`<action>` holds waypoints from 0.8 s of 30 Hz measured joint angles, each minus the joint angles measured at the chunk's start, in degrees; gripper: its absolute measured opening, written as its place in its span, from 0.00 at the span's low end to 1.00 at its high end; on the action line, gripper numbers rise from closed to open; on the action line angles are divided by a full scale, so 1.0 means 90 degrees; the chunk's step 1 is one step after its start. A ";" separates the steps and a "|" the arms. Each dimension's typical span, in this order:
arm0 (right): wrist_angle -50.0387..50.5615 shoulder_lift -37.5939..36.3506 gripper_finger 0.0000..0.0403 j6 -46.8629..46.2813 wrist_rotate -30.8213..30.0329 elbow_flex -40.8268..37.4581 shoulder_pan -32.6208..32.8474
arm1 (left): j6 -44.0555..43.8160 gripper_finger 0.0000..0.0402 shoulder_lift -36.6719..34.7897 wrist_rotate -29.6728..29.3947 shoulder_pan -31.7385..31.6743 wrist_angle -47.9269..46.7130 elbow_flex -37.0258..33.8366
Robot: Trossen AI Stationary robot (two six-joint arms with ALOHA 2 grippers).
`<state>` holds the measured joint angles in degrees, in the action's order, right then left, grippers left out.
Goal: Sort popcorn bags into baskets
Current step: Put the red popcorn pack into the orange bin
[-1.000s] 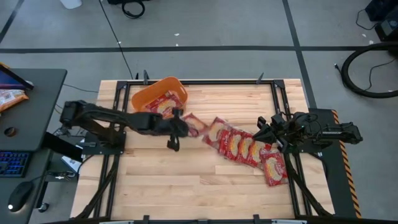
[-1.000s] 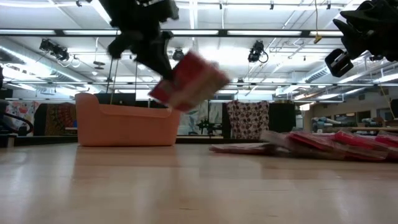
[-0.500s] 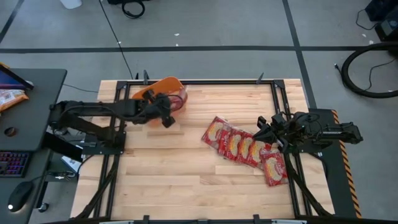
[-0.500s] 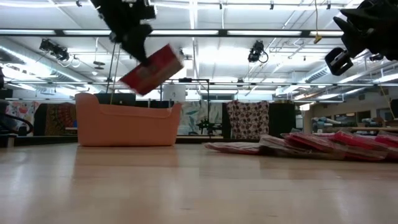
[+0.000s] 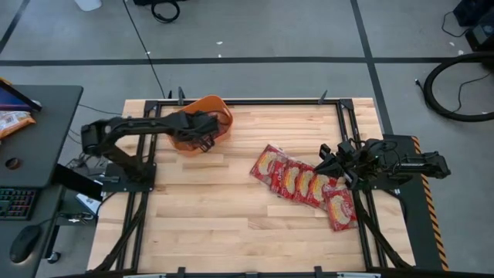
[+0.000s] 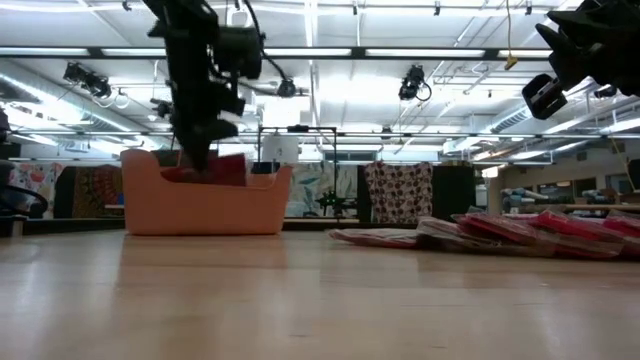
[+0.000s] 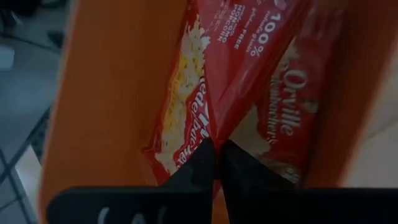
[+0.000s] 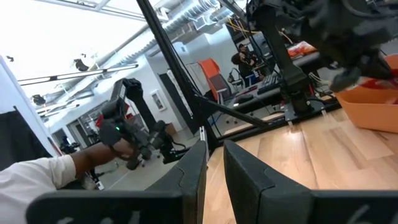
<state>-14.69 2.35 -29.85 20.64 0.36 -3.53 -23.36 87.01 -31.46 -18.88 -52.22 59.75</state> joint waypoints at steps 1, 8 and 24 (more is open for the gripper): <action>-0.0006 0.0000 0.15 0.0000 0.0000 0.0000 0.0002 | 0.0005 0.05 0.0111 0.0065 -0.0073 0.0002 0.0000; -0.0001 0.0001 0.15 0.0000 0.0000 0.0000 0.0001 | 0.0165 0.09 0.0514 0.0159 -0.0248 0.0080 0.0000; -0.0001 0.0000 0.15 0.0000 0.0000 0.0000 0.0000 | 0.2611 0.28 0.0360 0.0653 0.0696 0.1579 0.0010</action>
<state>-14.70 2.35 -29.85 20.64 0.36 -3.53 0.14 90.25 -25.58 -12.62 -38.00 59.83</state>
